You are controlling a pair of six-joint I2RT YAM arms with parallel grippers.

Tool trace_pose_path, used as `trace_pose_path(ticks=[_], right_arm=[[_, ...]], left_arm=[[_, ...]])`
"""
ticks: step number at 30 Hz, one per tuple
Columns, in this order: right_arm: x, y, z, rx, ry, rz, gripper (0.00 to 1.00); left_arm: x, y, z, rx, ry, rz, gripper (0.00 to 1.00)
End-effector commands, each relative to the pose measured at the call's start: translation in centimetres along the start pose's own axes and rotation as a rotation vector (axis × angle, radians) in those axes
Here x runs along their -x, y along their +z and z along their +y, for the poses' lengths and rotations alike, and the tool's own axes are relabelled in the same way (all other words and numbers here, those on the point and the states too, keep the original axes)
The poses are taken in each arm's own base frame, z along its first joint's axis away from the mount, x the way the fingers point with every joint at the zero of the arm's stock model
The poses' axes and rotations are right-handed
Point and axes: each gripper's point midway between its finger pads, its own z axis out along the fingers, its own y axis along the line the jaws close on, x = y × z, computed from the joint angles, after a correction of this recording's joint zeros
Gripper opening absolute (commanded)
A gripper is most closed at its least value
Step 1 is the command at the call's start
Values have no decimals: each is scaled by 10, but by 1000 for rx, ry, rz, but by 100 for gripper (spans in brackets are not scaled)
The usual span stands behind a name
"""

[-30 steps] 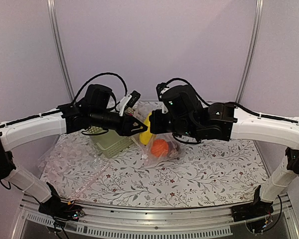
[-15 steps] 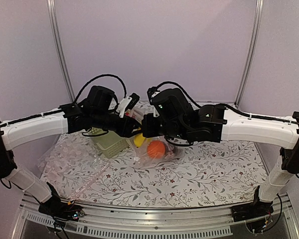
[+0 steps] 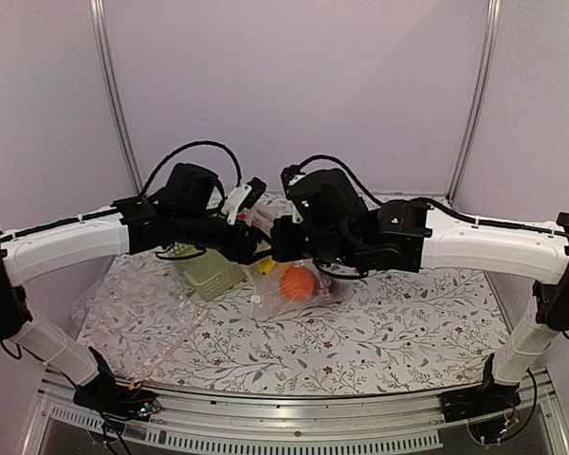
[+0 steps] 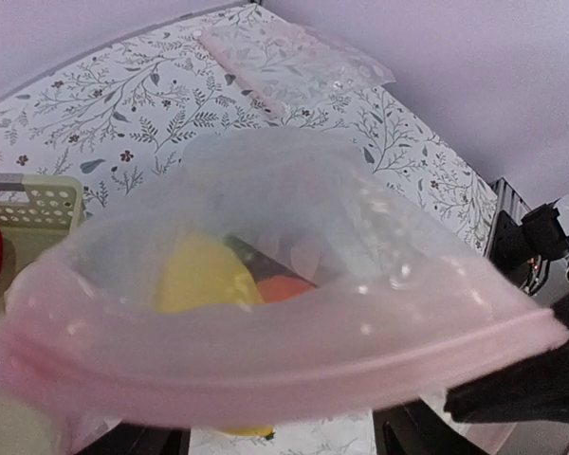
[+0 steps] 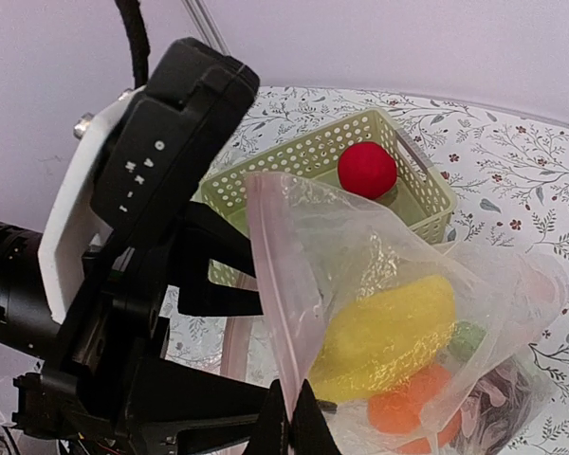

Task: Place the food in the zip-top bag and seal the zipper
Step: Place the fake fruit in the zipper food storage bag.

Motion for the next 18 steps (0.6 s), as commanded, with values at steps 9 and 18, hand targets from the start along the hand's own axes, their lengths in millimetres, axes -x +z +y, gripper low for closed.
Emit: trace_pose_path(ticks=[9,18], right_arm=[[5,-10,-13,-50,9,-44,0],[8,-12,-12,-47,15,-50,0]], left_arm=[[53,-107,-47,-80,235,-463,81],[67,-126,25,188,106,-436,91]])
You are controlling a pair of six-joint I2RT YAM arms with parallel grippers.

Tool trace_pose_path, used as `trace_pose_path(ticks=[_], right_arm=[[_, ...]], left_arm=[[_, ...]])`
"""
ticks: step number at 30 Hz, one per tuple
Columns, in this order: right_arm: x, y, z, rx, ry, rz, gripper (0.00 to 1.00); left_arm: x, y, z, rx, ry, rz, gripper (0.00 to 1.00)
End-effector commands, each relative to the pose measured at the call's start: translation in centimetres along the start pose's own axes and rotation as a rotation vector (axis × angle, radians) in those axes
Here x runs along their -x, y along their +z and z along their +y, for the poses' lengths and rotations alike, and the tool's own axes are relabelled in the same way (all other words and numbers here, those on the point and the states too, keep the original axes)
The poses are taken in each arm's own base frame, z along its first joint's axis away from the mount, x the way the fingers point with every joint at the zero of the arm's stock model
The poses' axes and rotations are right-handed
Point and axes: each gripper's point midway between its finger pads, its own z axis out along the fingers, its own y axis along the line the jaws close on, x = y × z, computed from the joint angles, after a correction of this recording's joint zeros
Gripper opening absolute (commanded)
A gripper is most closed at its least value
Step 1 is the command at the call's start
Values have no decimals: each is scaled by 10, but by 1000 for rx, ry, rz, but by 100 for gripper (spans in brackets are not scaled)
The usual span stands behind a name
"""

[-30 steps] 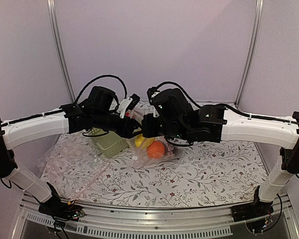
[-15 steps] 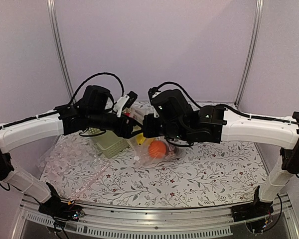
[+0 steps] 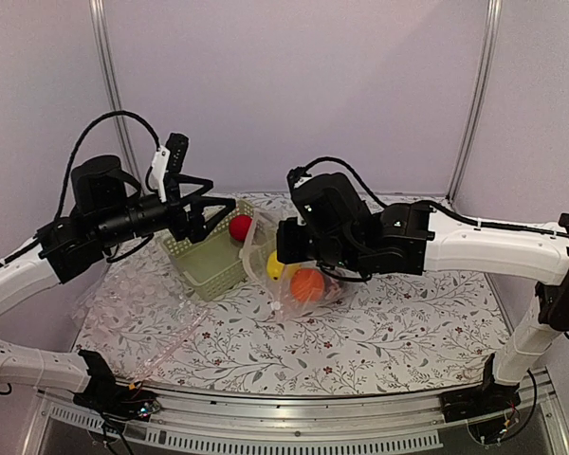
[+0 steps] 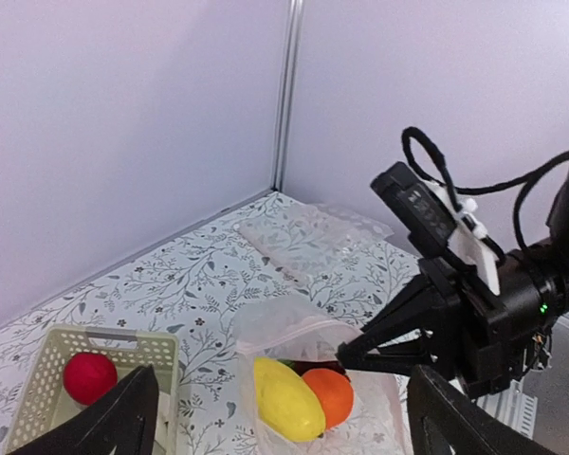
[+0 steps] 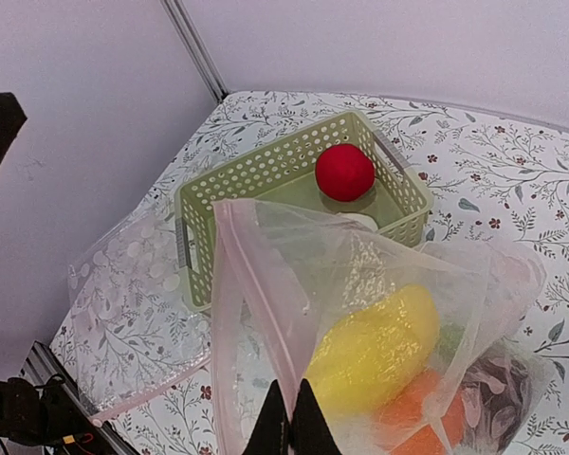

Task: Place the food in the zip-top bag and seal the zipper
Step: Place the fake fruit in the zipper food storage bag.

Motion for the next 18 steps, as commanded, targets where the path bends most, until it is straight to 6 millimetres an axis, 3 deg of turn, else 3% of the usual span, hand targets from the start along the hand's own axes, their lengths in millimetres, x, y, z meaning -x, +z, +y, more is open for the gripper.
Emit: trace_pose_path(ticks=[1,6,11,14,18], right_arm=[[9,-9,1,9,24,-27,0],[6,-8,3,17,27,-16,0],[8,-8,3,20,28,-21,0],[12,-10,6,28,21,-25,0],[14,-12,6,29,17,-29,0]], left_arm=[[-17,12,51,142,-99,95,91],[-36,27,91,201,-262,160,91],[-65,36,140,380,-374,262,91],[-90,49,156,446,-421,381,90],[-107,63,170,470,-477,444,90]])
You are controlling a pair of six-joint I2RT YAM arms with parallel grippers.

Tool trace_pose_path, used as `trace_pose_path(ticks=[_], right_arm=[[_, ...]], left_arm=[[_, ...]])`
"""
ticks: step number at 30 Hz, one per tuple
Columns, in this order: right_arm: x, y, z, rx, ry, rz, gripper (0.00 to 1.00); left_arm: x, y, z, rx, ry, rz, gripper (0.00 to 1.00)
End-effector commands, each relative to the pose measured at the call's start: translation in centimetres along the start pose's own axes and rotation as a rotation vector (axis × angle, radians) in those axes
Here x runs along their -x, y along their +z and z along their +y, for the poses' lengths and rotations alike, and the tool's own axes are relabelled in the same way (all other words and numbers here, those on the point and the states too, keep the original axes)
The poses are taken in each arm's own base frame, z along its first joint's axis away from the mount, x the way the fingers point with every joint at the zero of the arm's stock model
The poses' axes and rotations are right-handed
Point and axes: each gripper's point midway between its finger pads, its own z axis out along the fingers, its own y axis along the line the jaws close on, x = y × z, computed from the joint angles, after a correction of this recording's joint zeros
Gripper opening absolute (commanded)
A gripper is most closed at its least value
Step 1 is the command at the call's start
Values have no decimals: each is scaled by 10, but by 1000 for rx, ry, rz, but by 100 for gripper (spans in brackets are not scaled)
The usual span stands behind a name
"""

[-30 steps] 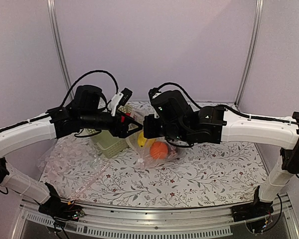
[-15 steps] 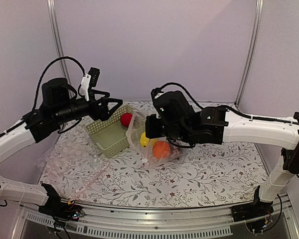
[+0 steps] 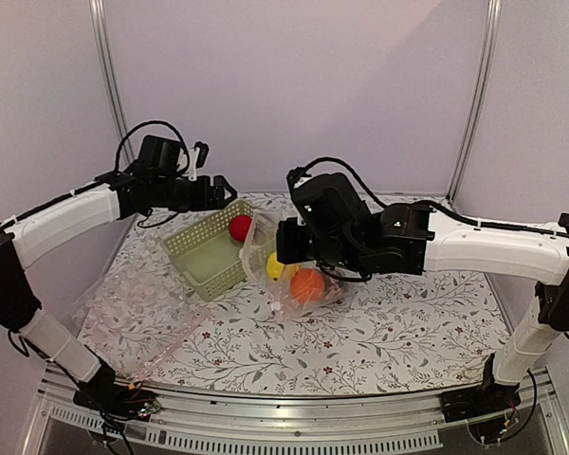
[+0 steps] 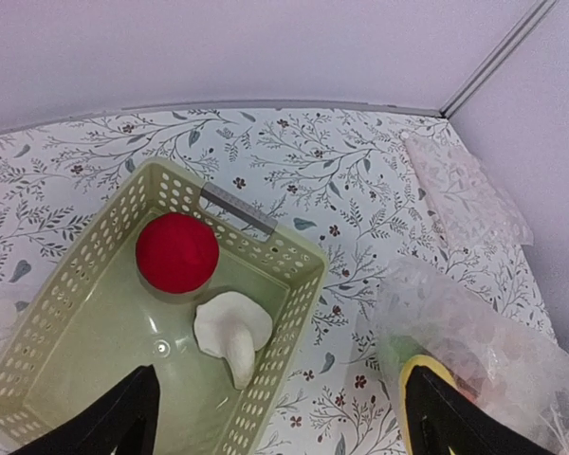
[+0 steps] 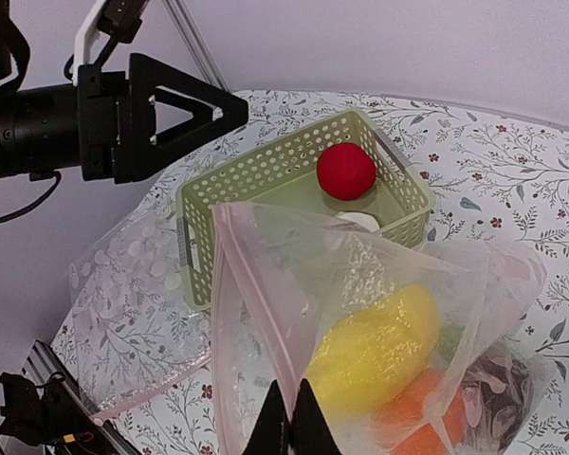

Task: Place the food in the zip-top bag and seal the zipper
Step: Place the fake fruit in the zipper food storage bag, then pick up the fake fruit from the bin.

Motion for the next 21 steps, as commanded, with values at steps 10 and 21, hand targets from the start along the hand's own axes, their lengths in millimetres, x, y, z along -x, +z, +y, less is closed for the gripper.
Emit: trace_pose_path(ticks=[10,21], right_arm=[[9,-11,6,34,23,-19,0],[13,-19,-3,16,25,-40,0]], left_arm=[[-38,82,68,132,-283,199,90],[-58,144,86,144,-359,268,88]])
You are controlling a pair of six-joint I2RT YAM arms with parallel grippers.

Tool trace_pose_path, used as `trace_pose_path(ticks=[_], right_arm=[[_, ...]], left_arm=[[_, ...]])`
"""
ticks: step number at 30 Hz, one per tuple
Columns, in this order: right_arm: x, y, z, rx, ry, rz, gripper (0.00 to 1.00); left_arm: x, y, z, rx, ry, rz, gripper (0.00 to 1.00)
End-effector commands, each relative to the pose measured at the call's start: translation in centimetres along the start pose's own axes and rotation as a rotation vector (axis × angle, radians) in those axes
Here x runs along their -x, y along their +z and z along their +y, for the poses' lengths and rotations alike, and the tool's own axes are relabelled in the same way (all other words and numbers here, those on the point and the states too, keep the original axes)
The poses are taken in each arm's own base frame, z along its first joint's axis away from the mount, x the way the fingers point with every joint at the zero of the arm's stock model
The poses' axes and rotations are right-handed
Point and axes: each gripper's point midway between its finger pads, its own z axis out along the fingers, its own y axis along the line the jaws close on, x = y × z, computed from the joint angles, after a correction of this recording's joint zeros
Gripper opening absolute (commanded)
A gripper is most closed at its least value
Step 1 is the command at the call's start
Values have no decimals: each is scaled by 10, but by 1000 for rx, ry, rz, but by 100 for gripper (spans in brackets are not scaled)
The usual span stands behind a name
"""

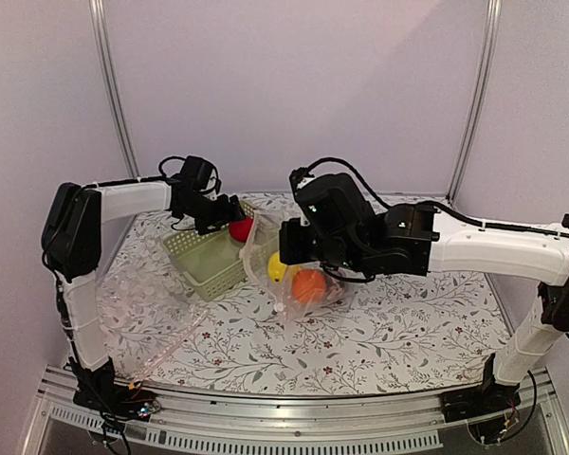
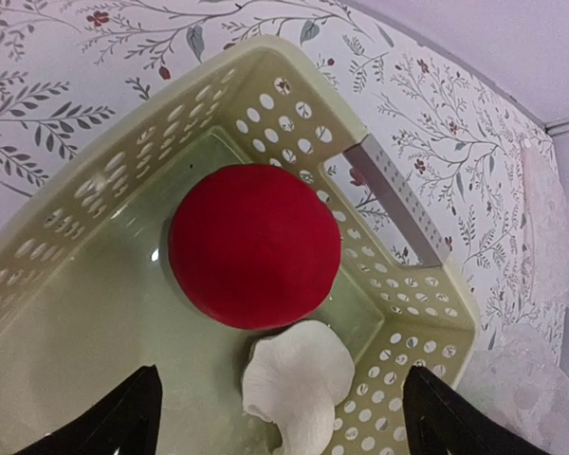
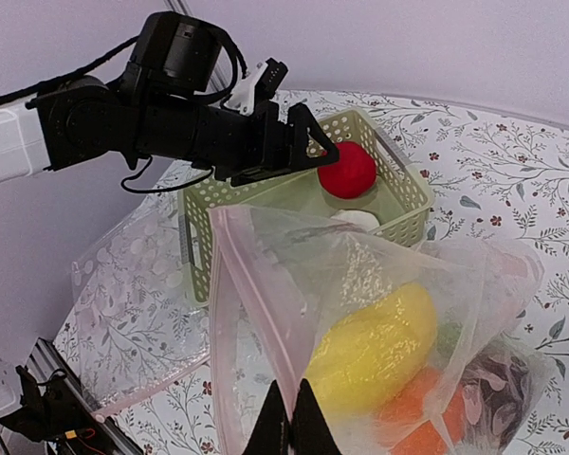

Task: Place the food in the zip-top bag and seal the zipper
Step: Pick up the fake fruit from the bin.

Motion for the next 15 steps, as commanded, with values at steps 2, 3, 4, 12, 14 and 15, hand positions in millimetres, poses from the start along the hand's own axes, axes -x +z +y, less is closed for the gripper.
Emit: trace_pose_path(ticks=[2,3,4,12,14,15], right_arm=[[14,-17,-4,4,23,-46,0],[15,-18,-4,4,22,-49,0],[15,-19,-4,5,21,-49,0],[18,-23,-5,7,25,-58,0],[17,-22,-5,7,27,-56,0],[17,-22,-5,7,27,-54,0]], left_arm=[[3,17,2,-8,-30,19,88],[1,21,3,-6,-30,28,88],[0,24,5,-4,-31,37,88],[3,42,10,6,-35,44,88],[5,47,13,14,-39,43,88],[5,49,15,18,-44,44,88]])
